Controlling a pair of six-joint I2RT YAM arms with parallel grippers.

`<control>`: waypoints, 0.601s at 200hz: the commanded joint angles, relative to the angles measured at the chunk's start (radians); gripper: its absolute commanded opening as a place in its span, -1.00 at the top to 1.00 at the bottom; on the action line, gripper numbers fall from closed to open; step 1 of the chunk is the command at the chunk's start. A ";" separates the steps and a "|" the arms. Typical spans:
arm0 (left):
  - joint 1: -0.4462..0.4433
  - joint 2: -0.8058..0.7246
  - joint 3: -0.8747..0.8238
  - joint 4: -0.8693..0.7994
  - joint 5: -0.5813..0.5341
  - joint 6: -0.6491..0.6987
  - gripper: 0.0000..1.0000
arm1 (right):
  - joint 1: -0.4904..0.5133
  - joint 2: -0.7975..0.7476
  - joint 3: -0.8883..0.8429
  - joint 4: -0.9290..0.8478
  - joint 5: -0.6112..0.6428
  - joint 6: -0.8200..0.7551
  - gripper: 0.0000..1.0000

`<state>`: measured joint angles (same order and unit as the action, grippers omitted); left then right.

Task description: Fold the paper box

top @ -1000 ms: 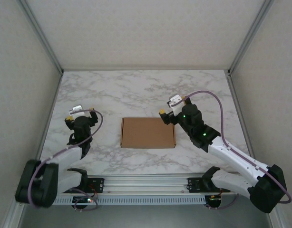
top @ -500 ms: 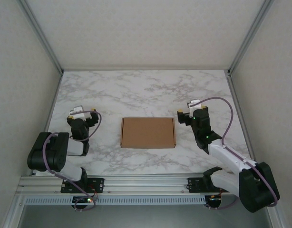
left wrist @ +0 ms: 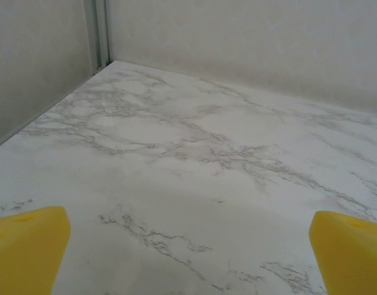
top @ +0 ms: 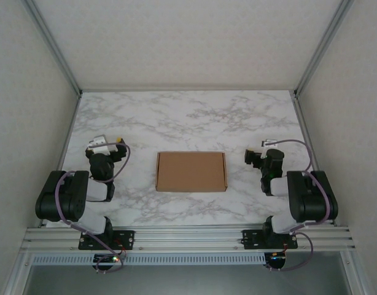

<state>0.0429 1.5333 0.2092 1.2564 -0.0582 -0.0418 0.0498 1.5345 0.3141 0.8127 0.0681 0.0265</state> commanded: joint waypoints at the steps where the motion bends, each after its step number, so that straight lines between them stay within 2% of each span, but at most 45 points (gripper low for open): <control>1: 0.004 0.005 0.016 0.035 0.019 -0.007 -0.99 | 0.004 0.004 0.084 0.003 -0.011 0.001 -0.97; 120: 0.003 0.005 0.017 0.032 0.018 -0.009 -0.99 | 0.014 0.004 0.083 0.006 0.004 -0.008 -0.98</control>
